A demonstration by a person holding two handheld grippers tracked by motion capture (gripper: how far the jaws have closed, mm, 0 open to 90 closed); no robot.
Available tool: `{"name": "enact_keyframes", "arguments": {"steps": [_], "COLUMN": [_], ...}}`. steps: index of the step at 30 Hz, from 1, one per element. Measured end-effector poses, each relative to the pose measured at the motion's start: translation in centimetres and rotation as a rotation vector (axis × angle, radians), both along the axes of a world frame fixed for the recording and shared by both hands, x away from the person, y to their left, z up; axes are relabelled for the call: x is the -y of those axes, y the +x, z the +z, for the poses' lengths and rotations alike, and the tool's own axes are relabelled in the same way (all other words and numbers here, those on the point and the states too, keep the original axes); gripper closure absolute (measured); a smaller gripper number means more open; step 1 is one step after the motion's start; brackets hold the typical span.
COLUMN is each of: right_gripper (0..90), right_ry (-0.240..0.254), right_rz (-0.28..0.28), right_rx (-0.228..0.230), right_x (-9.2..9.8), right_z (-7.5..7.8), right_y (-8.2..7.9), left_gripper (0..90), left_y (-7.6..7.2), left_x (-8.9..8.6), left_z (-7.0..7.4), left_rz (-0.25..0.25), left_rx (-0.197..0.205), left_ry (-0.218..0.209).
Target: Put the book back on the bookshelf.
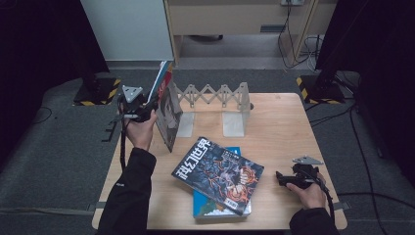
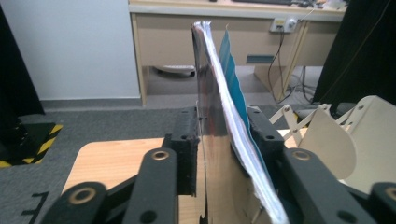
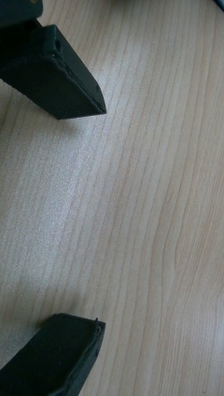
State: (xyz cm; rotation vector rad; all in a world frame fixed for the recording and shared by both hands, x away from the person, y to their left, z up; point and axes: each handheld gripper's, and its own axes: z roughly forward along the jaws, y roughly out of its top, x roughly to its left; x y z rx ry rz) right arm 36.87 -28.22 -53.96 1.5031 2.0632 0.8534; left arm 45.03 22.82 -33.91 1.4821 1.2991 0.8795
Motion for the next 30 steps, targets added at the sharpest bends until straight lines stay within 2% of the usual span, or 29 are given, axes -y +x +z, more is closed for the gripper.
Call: {"name": "enact_keyframes", "arguments": {"steps": [4,6,12,17,22,25,30], "right_gripper": [0.5,0.5,0.5,0.4,0.4,0.4,1.0], "right_ry": [0.0,0.0,0.001,0.001,0.002,0.002,0.002], "right_rz": [0.0,0.0,0.0,-0.004,-0.013,-0.013,-0.015], "right_rx": [0.0,-0.001,-0.001,-0.002,-0.002,-0.002,0.002], "right_x": [0.0,0.0,0.0,0.0,-0.1,-0.1,0.0], "right_z": [0.0,0.0,0.0,0.0,0.0,0.0,0.0], "right_y": [0.0,0.0,0.0,0.0,0.0,0.1,0.1], "left_gripper": [59.3,55.8,46.3,39.0,34.9,33.7,32.1], "left_y": [-0.5,-0.8,-1.9,-3.2,-4.6,-5.5,-6.8], "left_x": [-0.1,-0.2,-0.6,-1.3,-2.5,-3.1,-3.9], "left_z": [0.3,0.4,0.9,1.0,0.6,-0.1,-2.1], "left_rz": [-0.01,-0.026,-0.065,-0.12,-0.146,-0.153,-0.166], "left_rx": [0.026,0.036,0.067,0.056,0.036,0.031,-0.006], "left_ry": [-0.011,-0.032,-0.039,-0.064,-0.102,-0.096,-0.099]}}
